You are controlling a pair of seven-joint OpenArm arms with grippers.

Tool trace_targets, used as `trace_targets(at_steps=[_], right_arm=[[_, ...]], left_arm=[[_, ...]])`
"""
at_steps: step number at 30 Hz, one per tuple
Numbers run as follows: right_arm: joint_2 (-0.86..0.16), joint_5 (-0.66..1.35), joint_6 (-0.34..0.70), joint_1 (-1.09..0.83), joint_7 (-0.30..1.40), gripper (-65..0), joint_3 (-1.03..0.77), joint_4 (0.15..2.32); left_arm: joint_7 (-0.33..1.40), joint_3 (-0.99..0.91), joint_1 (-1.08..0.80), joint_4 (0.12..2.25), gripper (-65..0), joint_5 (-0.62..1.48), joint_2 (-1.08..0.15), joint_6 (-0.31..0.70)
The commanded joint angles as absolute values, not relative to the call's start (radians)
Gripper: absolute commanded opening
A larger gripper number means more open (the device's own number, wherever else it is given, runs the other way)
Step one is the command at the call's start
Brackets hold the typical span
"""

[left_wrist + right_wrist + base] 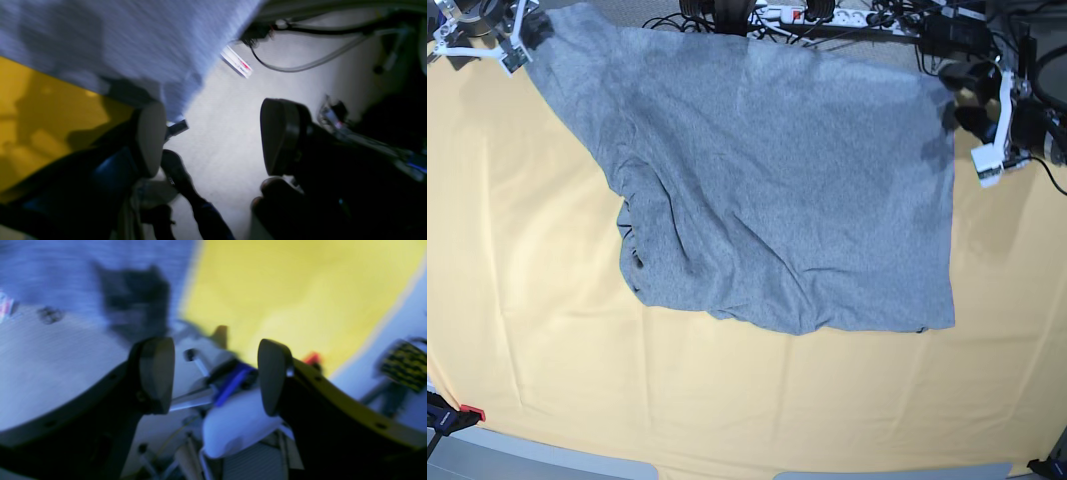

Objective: Layout the t-shirt on the table in an organized manner, then fold the t-shirt properly
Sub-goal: 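Open both grippers and release the shirt onto the table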

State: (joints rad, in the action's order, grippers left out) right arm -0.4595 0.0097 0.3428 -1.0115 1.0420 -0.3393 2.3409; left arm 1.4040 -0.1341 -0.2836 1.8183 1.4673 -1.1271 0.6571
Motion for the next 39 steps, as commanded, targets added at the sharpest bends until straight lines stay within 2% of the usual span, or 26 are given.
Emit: trace_targets(at_steps=[1, 7, 13, 21, 28, 32, 39], right_arm=[[-0.468, -0.019, 0.324, -1.019, 1.021, -24.3, -0.349, 2.356], [-0.468, -0.11, 0.234, -0.98, 1.005, -24.3, -0.349, 2.356], [-0.468, -0.051, 0.218, -0.84, 0.971, -24.3, -0.349, 2.356], [-0.468, 0.339, 0.36, -0.594, 0.927, -24.3, -0.349, 2.356], [-0.468, 0.574, 0.433, -0.421, 0.859, -24.3, -0.349, 2.341], [-0.468, 0.739, 0.5, -0.336, 0.869, -24.3, -0.348, 2.196], [-0.463, 1.04, 0.603, -0.187, 1.03, -24.6, -0.347, 1.893]], left_arm=[[1.396, -0.154, -0.255, 1.828, -19.2, 1.484, -1.152, 0.649], [1.396, -0.22, -0.165, 1.828, -19.2, 1.484, -1.147, 0.643], [1.396, -0.255, -0.072, 1.8, -19.2, 1.484, -1.147, 0.643], [1.396, -0.257, -0.018, 1.662, -19.2, 1.484, -1.141, 0.642], [1.396, -0.257, -0.016, 1.568, -19.2, 1.484, -1.139, 0.643], [1.396, -0.257, -0.016, 1.549, -19.2, 1.484, -1.115, 0.643], [1.396, -0.257, -0.017, 1.549, -19.2, 1.484, -1.056, 0.643]])
